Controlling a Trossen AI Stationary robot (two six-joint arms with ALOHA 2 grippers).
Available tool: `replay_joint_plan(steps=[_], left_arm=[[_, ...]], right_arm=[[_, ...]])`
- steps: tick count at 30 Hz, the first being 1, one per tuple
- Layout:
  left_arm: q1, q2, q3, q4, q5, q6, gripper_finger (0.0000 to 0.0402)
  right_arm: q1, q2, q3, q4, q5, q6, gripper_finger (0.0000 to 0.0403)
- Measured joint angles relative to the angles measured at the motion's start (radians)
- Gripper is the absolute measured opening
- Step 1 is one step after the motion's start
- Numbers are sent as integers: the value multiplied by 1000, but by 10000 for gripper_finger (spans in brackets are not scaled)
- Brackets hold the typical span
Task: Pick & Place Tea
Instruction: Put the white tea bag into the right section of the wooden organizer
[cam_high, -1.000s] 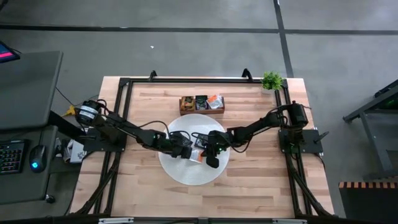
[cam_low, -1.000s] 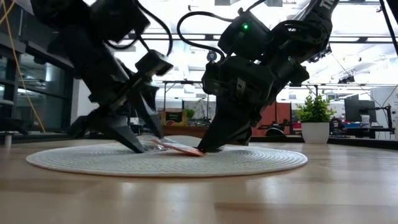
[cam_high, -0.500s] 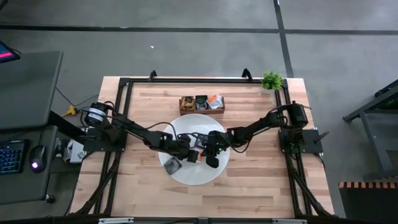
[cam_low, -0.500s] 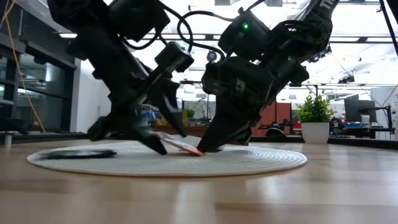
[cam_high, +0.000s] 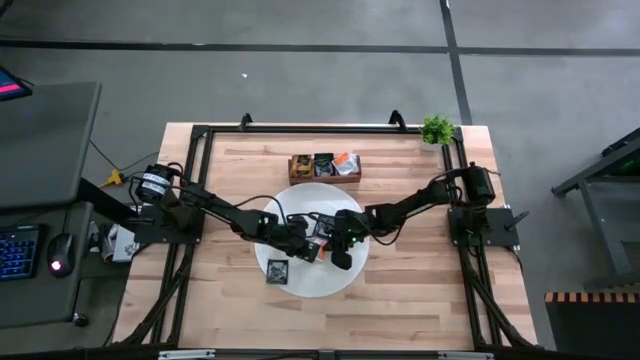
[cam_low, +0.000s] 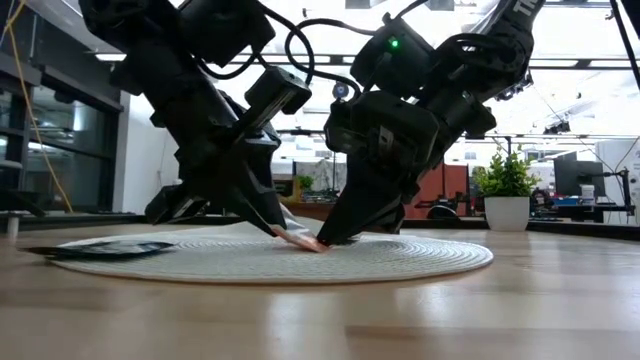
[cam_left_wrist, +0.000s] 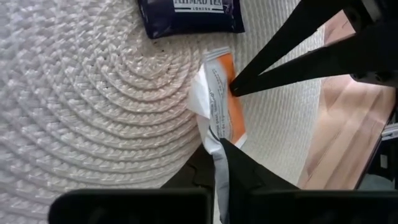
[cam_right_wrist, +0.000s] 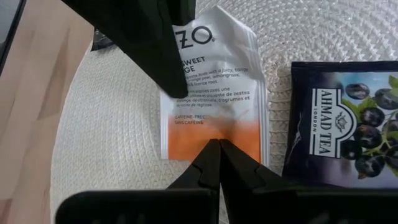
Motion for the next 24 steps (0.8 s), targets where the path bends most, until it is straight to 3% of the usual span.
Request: replay_joint_plan(steps=[16, 24], left_arm=[[0, -3, 5, 7, 24, 51, 0], [0, -3, 5, 4, 24, 71, 0]], right_arm=[[0, -10, -1, 93, -83, 49, 4], [0, -56, -1, 52, -143, 79, 91]])
